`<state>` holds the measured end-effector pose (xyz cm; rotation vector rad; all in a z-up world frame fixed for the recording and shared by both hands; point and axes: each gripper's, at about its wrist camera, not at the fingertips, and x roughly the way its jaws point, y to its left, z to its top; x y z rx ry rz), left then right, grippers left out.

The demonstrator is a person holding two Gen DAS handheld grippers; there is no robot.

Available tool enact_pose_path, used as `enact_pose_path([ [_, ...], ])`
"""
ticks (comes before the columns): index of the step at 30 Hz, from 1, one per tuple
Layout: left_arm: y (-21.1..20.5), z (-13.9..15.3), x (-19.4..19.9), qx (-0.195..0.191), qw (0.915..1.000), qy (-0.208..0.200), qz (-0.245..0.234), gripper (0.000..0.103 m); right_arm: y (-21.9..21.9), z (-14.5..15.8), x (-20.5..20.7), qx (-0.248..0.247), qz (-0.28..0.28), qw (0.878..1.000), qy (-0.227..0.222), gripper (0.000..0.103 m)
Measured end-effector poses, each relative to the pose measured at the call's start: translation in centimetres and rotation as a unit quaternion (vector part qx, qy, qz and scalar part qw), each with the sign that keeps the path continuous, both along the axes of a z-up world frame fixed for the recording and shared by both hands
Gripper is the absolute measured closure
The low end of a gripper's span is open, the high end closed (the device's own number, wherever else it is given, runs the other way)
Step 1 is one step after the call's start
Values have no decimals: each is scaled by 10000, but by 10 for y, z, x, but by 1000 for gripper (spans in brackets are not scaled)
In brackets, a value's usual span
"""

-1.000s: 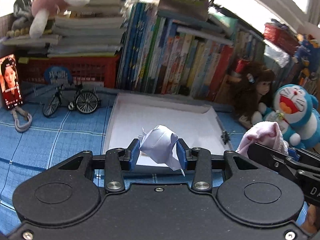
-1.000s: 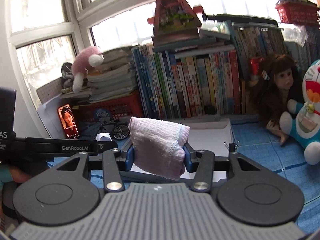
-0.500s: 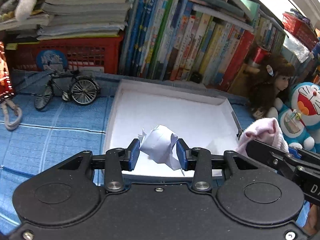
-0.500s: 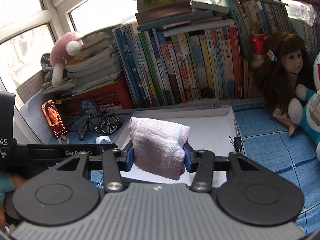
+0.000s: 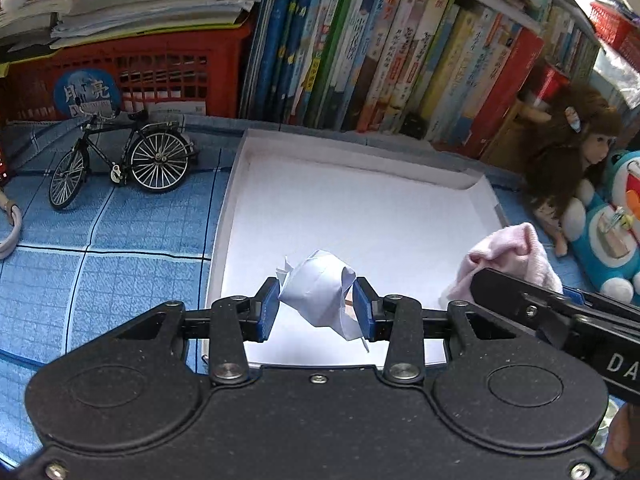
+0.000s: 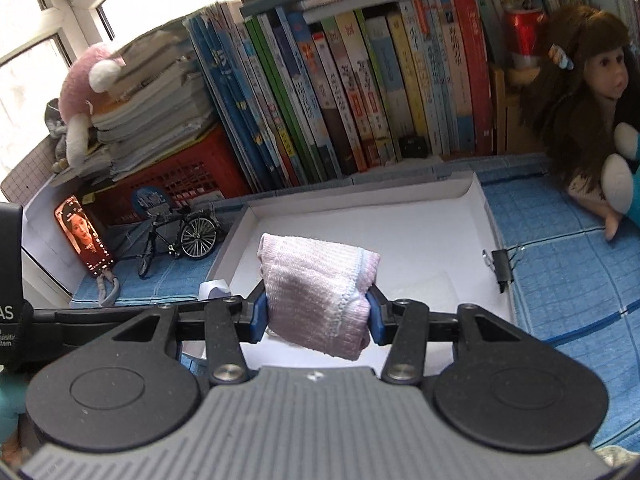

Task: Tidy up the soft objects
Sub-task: 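Lift and carry the paper with the left tool while the right tool carries the pink cloth to the tray, then lower and open the left tool on the paper while the right tool releases the pink cloth in the tray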

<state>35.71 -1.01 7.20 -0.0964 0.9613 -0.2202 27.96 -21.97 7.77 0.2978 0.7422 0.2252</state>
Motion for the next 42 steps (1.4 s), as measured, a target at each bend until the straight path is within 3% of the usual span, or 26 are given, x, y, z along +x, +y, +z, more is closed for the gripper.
enact_pose_path([
  [9, 8, -14, 17, 248, 9996, 132, 59, 65, 17, -22, 22, -210, 92, 9992, 335, 51],
  [28, 3, -32, 27, 382, 9989, 283, -19, 65, 24, -39, 34, -514, -8, 9974, 504, 50],
  [42, 4, -33, 26, 335, 9988, 356, -48, 63, 20, -44, 37, -375, -40, 9973, 624, 47],
])
